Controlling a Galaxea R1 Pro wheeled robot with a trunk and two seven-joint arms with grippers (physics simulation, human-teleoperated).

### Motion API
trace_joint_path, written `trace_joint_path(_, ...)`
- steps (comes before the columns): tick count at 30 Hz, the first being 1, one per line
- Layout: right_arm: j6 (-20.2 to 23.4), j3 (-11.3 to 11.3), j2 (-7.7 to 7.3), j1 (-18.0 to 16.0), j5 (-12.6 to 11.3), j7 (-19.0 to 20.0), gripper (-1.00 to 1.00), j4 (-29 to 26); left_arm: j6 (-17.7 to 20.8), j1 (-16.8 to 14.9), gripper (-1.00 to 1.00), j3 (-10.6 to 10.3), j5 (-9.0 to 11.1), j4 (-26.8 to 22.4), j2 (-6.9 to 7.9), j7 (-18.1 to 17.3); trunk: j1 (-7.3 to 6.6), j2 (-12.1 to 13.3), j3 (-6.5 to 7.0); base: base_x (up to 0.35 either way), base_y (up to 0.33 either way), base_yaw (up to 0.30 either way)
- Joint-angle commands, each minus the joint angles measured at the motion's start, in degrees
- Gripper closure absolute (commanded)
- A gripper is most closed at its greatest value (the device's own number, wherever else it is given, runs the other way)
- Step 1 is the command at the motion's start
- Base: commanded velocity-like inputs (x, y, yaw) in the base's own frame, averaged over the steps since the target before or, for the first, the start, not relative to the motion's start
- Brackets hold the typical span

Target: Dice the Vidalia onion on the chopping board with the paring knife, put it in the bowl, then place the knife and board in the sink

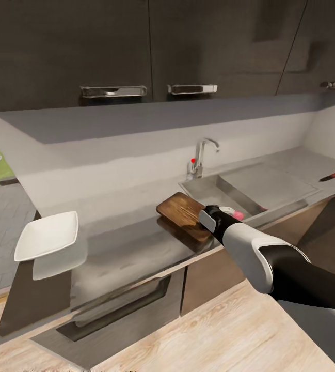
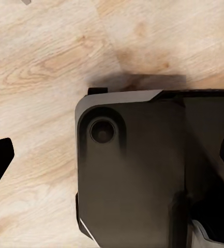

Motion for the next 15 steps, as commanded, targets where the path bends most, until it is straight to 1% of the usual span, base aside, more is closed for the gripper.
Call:
trace_joint_path(1,0.4,0.0,0.00,0.0,-0.2,-0.2,1.00,-0.1,-0.1,0.0,-1.00,0.0,0.0,-0.1,0.00,0.0,0.02,-0.1,-0.06,0.000,-0.295,0.240)
trace_joint_path(15,0.3,0.0,0.00,0.0,-0.2,-0.2,1.00,-0.1,-0.1,0.0,-1.00,0.0,0.0,-0.1,0.00,0.0,0.02,-0.1,-0.03,0.000,-0.295,0.245)
